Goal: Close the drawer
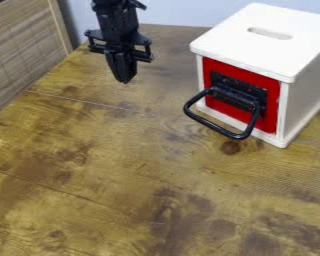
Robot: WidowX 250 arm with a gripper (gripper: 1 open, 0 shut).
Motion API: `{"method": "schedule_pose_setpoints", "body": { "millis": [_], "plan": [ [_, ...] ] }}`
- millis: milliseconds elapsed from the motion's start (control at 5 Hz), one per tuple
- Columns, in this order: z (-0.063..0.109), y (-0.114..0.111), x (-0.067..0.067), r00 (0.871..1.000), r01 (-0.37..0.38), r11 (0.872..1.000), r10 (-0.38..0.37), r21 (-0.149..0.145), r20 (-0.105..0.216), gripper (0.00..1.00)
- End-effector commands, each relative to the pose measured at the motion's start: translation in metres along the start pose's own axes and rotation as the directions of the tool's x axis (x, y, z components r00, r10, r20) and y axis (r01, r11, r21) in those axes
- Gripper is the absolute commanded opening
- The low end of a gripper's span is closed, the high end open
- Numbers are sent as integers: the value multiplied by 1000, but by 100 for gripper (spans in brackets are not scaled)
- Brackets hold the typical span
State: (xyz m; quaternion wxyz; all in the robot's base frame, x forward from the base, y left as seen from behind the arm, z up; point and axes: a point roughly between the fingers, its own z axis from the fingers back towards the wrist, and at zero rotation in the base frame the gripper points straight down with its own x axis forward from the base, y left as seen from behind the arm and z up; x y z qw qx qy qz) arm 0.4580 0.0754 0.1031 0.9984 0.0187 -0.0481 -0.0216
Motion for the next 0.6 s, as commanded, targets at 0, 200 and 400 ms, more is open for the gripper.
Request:
{"method": "schedule_pose_setpoints", "body": {
  "millis": [0, 200, 400],
  "plan": [
    [25, 0, 2, 996, -48, 999, 47, 12, 73, 100],
    [21, -15, -1, 995, -66, 998, 65, 10, 70, 100],
    [35, -26, 0, 994, -39, 999, 38, -1, 103, 100]
  ]
}}
